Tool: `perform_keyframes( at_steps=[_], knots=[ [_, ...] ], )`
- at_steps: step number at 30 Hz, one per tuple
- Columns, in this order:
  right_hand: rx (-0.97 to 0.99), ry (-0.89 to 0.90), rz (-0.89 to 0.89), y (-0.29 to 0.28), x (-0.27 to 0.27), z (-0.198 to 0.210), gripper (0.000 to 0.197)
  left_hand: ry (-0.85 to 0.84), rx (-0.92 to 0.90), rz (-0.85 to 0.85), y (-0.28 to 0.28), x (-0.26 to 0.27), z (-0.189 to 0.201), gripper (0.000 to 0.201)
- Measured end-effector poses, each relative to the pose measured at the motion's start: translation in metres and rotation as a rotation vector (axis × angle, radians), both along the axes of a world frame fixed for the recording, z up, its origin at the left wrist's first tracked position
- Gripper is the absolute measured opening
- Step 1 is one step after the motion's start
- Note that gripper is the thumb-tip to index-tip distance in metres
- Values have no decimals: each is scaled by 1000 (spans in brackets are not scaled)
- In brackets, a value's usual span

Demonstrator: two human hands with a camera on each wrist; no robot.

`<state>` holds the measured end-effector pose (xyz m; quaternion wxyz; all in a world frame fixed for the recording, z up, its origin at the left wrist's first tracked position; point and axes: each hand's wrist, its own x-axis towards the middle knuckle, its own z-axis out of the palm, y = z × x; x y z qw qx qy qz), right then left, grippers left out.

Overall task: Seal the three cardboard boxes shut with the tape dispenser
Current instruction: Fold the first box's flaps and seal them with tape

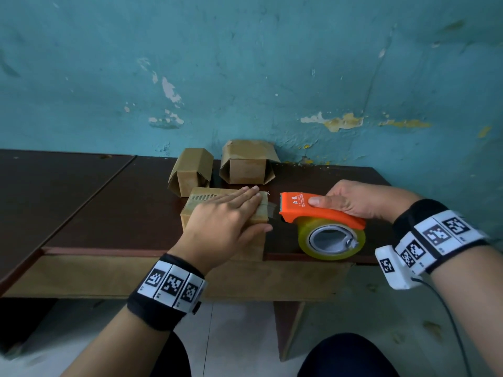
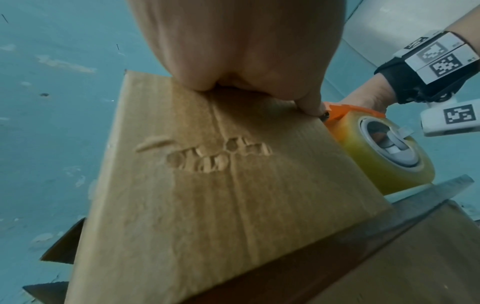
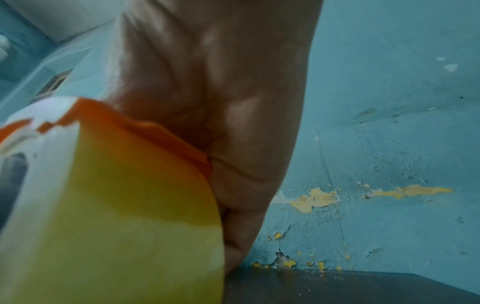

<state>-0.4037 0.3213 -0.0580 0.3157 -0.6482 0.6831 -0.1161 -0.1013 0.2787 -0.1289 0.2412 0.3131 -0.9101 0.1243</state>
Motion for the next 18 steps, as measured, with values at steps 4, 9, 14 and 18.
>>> perform_keyframes(
  at_steps=[4, 9, 14, 18],
  knots=[
    [6, 24, 5, 0, 1, 0, 103, -8, 20, 2, 1, 0, 2, 74],
    [63, 155, 49, -2, 19, 14, 91, -26, 87, -14, 1, 2, 5, 76],
    [108, 401, 120, -10, 39, 32, 84, -45, 153, -57, -2, 7, 9, 83],
    [91, 591, 104, -21, 55, 43, 90, -57, 141, -78, -5, 8, 10, 93]
  ],
)
